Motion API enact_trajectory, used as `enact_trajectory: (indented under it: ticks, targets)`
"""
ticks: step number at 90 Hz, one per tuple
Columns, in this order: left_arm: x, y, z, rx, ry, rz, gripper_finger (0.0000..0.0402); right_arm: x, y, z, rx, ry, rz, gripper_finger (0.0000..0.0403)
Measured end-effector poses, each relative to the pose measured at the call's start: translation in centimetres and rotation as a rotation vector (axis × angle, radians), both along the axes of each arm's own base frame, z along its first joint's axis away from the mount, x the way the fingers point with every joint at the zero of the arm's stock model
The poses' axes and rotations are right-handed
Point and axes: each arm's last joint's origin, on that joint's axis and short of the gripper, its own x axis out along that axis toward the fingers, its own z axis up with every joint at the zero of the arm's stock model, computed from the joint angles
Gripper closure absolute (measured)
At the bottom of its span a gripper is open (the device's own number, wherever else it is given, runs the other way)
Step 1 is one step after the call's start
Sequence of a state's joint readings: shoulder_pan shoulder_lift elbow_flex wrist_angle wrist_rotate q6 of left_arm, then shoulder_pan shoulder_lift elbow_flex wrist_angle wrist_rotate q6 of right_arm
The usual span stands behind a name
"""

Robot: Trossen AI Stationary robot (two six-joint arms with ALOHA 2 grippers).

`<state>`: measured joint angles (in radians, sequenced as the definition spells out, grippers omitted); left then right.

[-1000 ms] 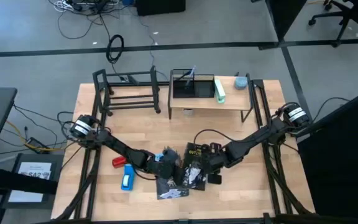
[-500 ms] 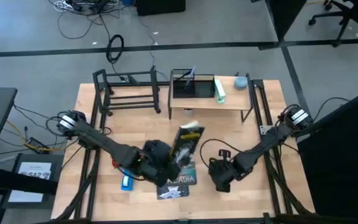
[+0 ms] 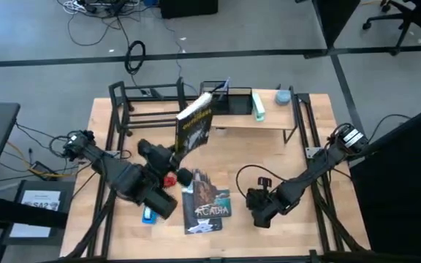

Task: Stock shelves
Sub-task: Put the black book on the black bookshelf

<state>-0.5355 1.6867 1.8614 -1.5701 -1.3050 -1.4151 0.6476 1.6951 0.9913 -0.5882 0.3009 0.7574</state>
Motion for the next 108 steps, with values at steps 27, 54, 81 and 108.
enact_trajectory:
  ticks: [27, 54, 81, 108]
  targets:
    - [1.6, 7.1, 0.7, 0.125, 0.130, 0.210, 0.0372, 0.2, 0.1, 0.1, 0.014, -0.022, -0.002, 0.0328]
    - [-2.8, 13.8, 4.4, 0.186, 0.063, 0.448, 0.0372, 0.1, 0.3, 0.1, 0.016, -0.024, -0.004, 0.0328]
    - [-3.0, 19.6, -1.2, -0.150, 0.135, 0.642, 0.0372, 0.5, 0.5, 0.2, 0.039, -0.074, -0.011, 0.0328]
    - [-0.9, 22.1, -9.7, -0.284, 0.110, 0.630, 0.0372, 0.5, 0.5, 0.2, 0.037, -0.073, -0.009, 0.0328]
